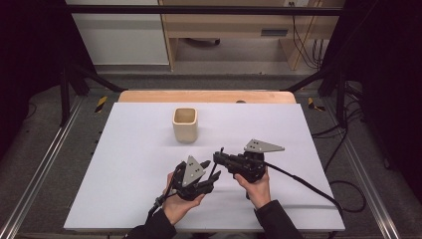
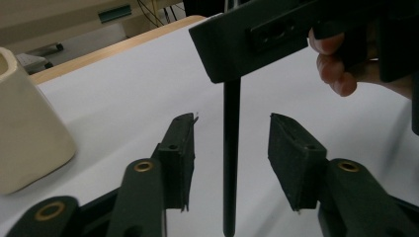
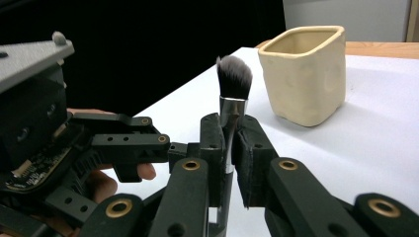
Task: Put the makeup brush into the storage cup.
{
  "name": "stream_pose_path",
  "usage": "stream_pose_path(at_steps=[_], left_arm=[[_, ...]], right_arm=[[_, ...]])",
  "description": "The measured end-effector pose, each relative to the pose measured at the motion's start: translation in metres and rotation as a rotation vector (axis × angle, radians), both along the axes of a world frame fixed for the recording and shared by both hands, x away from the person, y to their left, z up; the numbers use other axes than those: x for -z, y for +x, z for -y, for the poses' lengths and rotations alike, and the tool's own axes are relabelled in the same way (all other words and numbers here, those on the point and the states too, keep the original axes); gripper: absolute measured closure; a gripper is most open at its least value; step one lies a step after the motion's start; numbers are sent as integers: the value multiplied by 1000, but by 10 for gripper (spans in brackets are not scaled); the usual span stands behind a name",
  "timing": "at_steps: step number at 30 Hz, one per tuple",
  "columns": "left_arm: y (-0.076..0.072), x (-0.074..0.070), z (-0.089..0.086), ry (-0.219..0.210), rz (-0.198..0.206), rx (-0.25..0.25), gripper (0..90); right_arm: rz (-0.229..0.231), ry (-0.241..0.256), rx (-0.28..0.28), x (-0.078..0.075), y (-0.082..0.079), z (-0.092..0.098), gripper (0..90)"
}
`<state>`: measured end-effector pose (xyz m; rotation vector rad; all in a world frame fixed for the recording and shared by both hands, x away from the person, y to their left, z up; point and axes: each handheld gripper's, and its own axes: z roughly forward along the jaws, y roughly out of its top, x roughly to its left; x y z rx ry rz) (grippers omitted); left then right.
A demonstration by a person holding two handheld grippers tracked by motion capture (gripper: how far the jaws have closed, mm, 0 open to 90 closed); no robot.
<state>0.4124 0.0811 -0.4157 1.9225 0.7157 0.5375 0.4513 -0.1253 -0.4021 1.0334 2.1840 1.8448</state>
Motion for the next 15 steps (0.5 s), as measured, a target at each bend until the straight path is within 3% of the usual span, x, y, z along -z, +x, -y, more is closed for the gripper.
stream_pose_path(at_steps=[2,7,15], left_arm=[[0,0,0,1,-5,1,625],[0,-1,0,-4,-6,-4,722],[0,0,0,-10,-14,-18,828]], right_arm=[[2,-2,-10,1,0,-2,831],[1,-1,-16,1,-1,-4,831],[-5,3,-23,2,-1,-5,831]])
